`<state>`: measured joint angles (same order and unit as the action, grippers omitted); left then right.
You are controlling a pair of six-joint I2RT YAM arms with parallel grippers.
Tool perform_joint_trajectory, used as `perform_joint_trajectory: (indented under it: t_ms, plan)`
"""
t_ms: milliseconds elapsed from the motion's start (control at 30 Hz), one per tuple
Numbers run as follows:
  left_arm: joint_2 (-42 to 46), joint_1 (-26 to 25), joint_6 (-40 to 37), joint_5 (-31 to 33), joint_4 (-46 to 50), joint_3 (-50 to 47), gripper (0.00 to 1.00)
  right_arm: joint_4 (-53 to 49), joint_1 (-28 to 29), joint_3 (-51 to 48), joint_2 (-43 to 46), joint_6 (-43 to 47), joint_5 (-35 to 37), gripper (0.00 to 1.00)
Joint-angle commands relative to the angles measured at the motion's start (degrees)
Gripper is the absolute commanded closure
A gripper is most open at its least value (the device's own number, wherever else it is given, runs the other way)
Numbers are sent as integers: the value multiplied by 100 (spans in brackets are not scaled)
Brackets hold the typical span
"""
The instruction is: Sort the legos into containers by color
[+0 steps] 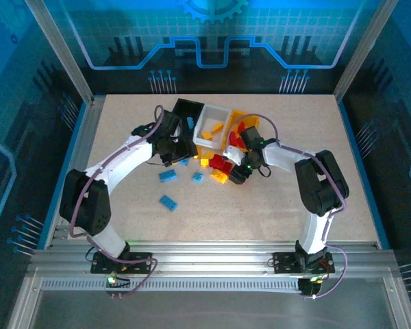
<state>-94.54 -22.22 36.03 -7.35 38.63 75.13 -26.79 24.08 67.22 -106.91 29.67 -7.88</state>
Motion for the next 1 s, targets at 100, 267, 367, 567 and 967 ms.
perform_joint_trajectory:
  t_ms: [100,267,367,567,967]
  plan:
    - [97,37,105,-218,-102,-208,30,-472,81,169,-128,-9,143,44]
    - [145,33,123,-247,-129,-286,29,-542,114,86,68,-38,16,59]
    - [175,36,141,-229,-137,-351,29,-548,115,-17,286,-61,5,61]
    - [240,35,152,-258,-205,-505,29,-588,106,-422,1085,-230,-296,67]
    - [99,35,324,-490,-459,-636,28,557,-959,-994,2589,-2717,-1812,68]
